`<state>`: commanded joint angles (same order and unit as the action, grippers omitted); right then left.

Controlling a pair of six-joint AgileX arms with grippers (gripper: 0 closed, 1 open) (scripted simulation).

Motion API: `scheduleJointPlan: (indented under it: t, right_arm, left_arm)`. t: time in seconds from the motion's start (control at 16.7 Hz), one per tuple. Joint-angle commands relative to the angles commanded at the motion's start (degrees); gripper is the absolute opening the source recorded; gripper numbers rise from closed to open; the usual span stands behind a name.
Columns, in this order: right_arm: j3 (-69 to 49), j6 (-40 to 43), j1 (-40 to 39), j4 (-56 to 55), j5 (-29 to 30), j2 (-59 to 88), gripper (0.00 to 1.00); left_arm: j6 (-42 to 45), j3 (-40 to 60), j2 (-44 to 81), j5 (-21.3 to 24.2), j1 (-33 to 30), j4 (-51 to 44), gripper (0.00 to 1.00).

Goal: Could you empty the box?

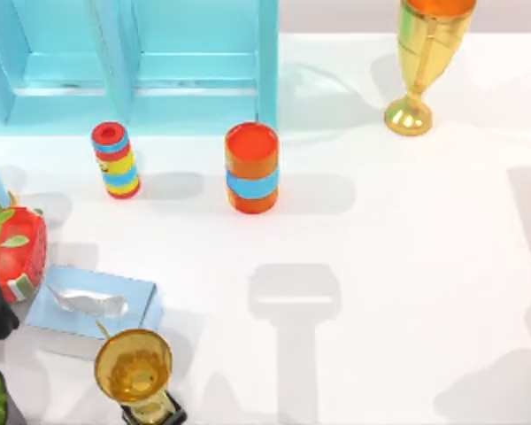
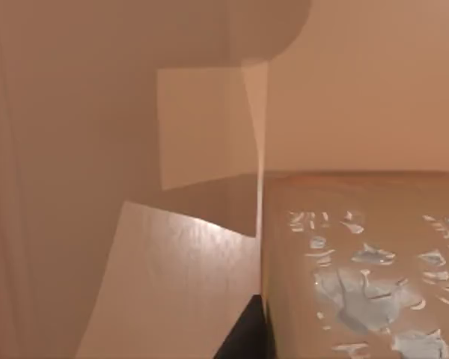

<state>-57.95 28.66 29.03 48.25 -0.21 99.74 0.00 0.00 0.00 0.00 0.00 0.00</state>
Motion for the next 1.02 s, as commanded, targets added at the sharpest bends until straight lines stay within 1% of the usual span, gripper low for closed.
scheduleJointPlan:
  t: [0.3,0.36,0.9,1.02]
  right_arm:
    - [0.0,0.0,0.0,0.0,0.0,0.0,0.02]
    - [0.0,0.0,0.0,0.0,0.0,0.0,0.0]
    - [-0.2,0.0,0.0,0.2,0.0,-0.1,0.0]
    - [-2.2,0.1,0.2,2.3,0.0,-0.4,0.0]
  left_arm:
    - [0.0,0.0,0.0,0.0,0.0,0.0,1.0]
    - [0.0,0.0,0.0,0.0,0.0,0.0,1.0]
    - [0.0,0.0,0.0,0.0,0.0,0.0,1.0]
    - [0.0,0.0,0.0,0.0,0.0,0.0,1.0]
